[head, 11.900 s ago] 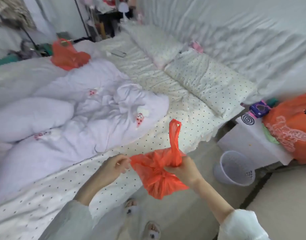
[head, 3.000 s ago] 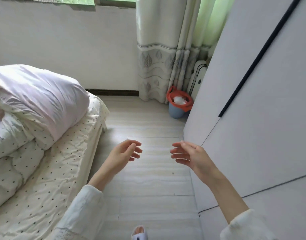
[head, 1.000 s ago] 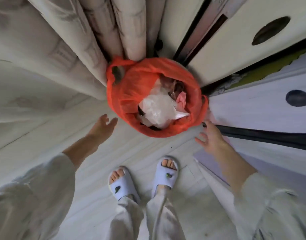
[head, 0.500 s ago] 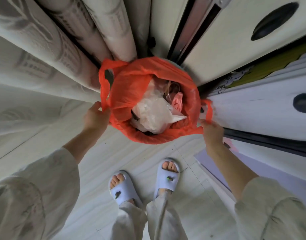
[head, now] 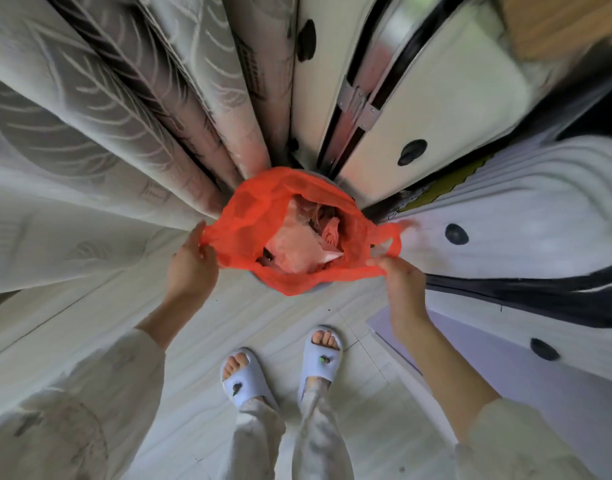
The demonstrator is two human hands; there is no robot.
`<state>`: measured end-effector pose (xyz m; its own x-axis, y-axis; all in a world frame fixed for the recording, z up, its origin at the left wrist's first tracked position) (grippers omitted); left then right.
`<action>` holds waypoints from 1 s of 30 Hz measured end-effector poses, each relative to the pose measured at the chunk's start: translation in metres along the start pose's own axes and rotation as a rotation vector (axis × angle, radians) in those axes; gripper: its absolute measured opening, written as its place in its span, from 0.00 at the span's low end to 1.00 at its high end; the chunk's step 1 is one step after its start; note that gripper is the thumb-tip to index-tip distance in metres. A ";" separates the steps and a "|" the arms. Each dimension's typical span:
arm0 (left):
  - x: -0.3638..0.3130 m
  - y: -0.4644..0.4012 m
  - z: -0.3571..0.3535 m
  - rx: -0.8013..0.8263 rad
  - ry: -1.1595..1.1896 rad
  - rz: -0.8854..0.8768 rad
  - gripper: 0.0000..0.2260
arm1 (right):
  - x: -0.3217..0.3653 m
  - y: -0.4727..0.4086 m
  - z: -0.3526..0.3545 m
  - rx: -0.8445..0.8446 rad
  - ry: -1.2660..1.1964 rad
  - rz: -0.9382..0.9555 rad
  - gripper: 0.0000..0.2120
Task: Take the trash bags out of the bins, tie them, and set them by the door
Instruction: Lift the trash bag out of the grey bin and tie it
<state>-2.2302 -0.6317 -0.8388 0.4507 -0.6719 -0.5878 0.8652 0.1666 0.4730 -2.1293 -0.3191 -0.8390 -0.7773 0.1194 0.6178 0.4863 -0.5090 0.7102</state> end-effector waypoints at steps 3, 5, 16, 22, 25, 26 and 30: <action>-0.015 0.012 -0.006 0.186 -0.076 0.000 0.21 | 0.031 0.017 -0.001 0.053 0.029 0.065 0.12; -0.027 0.023 -0.007 0.261 -0.206 -0.035 0.16 | 0.044 0.026 -0.004 0.110 0.025 0.061 0.12; -0.119 0.056 0.021 0.546 0.521 0.117 0.10 | 0.132 0.062 -0.002 0.265 -0.039 0.061 0.14; -0.142 0.076 0.051 0.544 0.475 0.081 0.06 | 0.170 0.093 0.021 0.243 0.061 0.162 0.13; -0.162 0.088 0.083 0.470 0.620 -0.012 0.07 | 0.203 0.122 0.034 0.232 -0.001 0.262 0.15; -0.167 0.096 0.095 0.456 0.656 -0.038 0.07 | 0.212 0.135 0.036 0.241 -0.002 0.305 0.14; -0.181 0.141 0.124 0.450 0.713 -0.114 0.07 | 0.224 0.191 0.046 0.248 0.071 0.434 0.13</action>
<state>-2.2170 -0.5767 -0.5844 0.5272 -0.0267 -0.8493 0.8119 -0.2792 0.5127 -2.1921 -0.3501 -0.5499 -0.5032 -0.1209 0.8557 0.8443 -0.2799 0.4569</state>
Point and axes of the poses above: each hand's wrist, its own y-axis away from the middle knuckle, its own z-axis out of the back of the hand, x = y × z, the point moved 9 cm from there along -y, towards the middle knuckle, and after that the axes turned 4 degrees about y, right-handed, at the moved point
